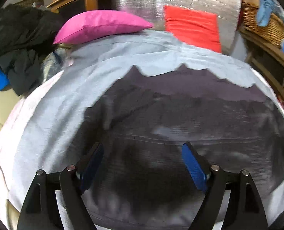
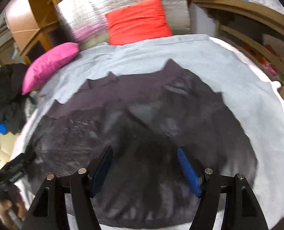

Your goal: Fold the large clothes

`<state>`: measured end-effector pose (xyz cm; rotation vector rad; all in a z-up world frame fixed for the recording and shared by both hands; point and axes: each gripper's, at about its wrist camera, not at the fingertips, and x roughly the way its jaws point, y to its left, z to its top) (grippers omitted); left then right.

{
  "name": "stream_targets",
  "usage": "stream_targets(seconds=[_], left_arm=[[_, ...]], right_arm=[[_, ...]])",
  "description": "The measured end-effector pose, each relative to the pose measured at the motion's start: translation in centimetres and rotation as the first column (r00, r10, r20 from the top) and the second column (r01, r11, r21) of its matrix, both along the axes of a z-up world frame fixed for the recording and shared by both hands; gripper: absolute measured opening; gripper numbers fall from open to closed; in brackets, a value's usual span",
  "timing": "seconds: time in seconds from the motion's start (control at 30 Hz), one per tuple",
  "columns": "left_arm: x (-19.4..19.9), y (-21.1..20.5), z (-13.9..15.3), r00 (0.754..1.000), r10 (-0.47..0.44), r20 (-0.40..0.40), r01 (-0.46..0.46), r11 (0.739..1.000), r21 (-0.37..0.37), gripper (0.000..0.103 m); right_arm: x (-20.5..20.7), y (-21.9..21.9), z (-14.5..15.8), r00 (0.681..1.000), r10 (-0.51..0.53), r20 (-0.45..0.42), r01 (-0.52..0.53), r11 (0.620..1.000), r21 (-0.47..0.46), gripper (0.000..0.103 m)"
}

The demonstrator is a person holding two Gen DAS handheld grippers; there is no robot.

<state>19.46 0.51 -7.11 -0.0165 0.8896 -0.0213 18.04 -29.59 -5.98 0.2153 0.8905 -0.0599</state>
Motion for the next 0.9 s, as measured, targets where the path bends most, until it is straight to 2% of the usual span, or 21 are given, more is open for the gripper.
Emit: stream_targets(seconds=[0.03,0.1,0.17,0.2,0.27,0.37,0.47,0.5,0.63,0.77,0.83,0.9], left_arm=[[-0.4,-1.0,0.1,1.0,-0.019,0.014,0.018,1.0,0.01,0.085],[-1.4,-3.8,-0.3,0.997,-0.063,0.038,0.06,0.995,0.081,0.085],[-1.1,-5.4,-2.1,0.998,-0.067,-0.001,0.066,0.984,0.163,0.085],[-0.7,-5.9,-3.3,0.998,-0.063,-0.027,0.067,0.979,0.192,0.085],[-0.6,-6.0,-3.9,0.997,-0.064,-0.033,0.07,0.976,0.204,0.086],[-0.9,-5.0,-2.6,0.998,-0.049,-0.038,0.055,0.984,0.169,0.085],[-1.6,-3.6,-1.9,1.0,-0.027,-0.012,0.029,0.986,0.162,0.085],[-1.8,-3.2,-2.1,1.0,-0.02,-0.013,0.022,0.985,0.169,0.085],[-1.9,-2.1,-2.3,0.999,-0.003,-0.049,0.01,0.991,0.133,0.086],[-2.3,-1.9,-1.3,0.999,-0.006,-0.045,0.011,0.994,0.11,0.086],[-2.6,-1.7,-1.3,0.999,-0.004,-0.041,0.008,0.995,0.104,0.086],[-2.9,-1.7,-1.4,0.999,-0.009,-0.054,0.014,0.996,0.093,0.086]], right_arm=[[-0.4,0.8,-0.1,1.0,0.014,0.014,-0.013,0.999,-0.038,0.073],[-1.0,2.1,-0.8,0.999,0.026,0.034,-0.022,0.995,-0.098,0.073],[-0.8,3.5,-2.4,0.998,0.054,0.013,-0.051,0.986,-0.159,0.074],[-0.6,4.4,-3.4,0.998,0.065,0.004,-0.062,0.969,-0.237,0.076],[-0.5,5.2,-3.9,0.998,0.068,0.011,-0.061,0.948,-0.312,0.077],[-0.5,4.9,-3.1,0.998,0.055,-0.018,-0.058,0.957,-0.285,0.077],[-1.9,4.2,-1.0,0.998,0.036,0.06,-0.019,0.964,-0.267,0.077],[-2.4,4.2,-0.9,0.997,0.036,0.072,-0.015,0.961,-0.275,0.078],[-2.5,4.1,-3.4,0.998,0.064,-0.01,-0.064,0.95,-0.307,0.079],[-2.3,3.6,-1.3,0.999,0.054,0.002,-0.053,0.972,-0.227,0.079],[-3.0,3.6,-0.3,0.998,0.037,0.042,-0.025,0.968,-0.25,0.079],[-3.3,3.0,-1.2,1.0,0.015,0.02,-0.009,0.965,-0.261,0.079]])
